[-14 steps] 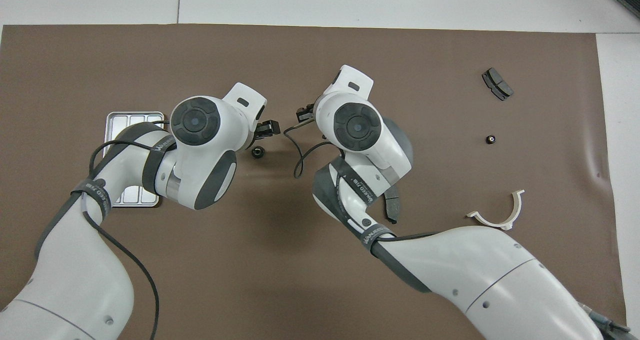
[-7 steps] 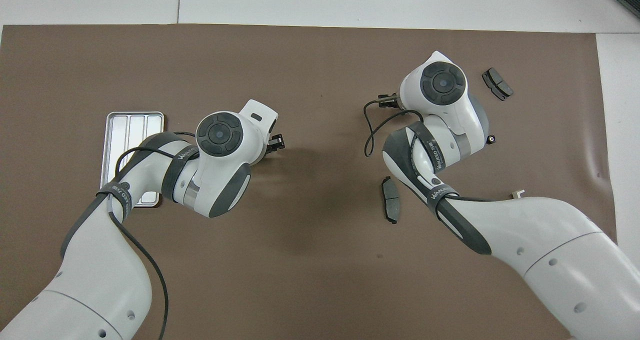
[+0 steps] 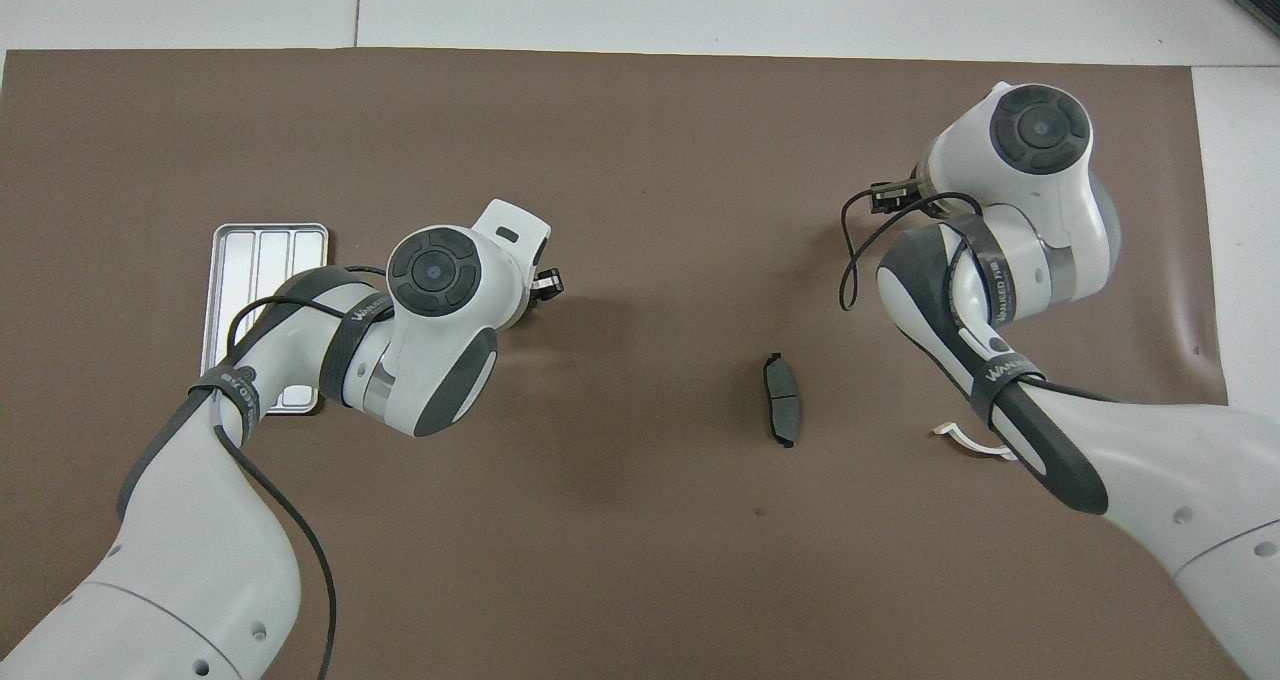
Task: Pick bearing gear from pile to tray
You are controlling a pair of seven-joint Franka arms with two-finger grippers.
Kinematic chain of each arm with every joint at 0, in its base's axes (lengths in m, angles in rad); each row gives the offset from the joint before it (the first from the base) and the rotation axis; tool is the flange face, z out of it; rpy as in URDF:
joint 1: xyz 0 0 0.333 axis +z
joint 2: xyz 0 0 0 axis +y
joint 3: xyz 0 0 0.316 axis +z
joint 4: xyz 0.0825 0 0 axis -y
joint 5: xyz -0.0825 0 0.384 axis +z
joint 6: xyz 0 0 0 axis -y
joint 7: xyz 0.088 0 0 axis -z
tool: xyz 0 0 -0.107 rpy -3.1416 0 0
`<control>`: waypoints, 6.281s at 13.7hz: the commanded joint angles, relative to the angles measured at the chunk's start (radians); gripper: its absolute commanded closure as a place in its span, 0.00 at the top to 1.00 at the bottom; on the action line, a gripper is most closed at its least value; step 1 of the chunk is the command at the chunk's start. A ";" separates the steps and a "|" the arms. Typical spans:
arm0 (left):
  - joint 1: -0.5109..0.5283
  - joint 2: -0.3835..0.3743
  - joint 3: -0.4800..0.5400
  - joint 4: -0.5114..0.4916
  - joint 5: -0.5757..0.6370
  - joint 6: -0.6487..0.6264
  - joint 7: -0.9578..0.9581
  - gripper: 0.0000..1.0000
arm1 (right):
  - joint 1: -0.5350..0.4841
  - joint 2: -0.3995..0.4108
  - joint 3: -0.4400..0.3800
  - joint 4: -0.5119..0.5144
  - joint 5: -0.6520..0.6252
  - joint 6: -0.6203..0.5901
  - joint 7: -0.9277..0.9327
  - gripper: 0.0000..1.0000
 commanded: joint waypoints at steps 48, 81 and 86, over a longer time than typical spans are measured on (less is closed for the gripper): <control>0.349 -0.268 -0.001 0.206 -0.038 -0.564 0.839 1.00 | 0.193 -0.052 0.109 -0.037 0.072 0.303 0.129 0.14; -0.025 -0.020 0.009 0.015 0.005 0.008 0.032 0.54 | 0.226 -0.159 0.107 0.122 0.061 -0.180 0.372 0.86; -0.024 0.009 0.009 0.015 0.043 0.038 0.027 0.47 | 0.098 -0.335 0.107 0.107 0.193 -0.430 0.193 0.86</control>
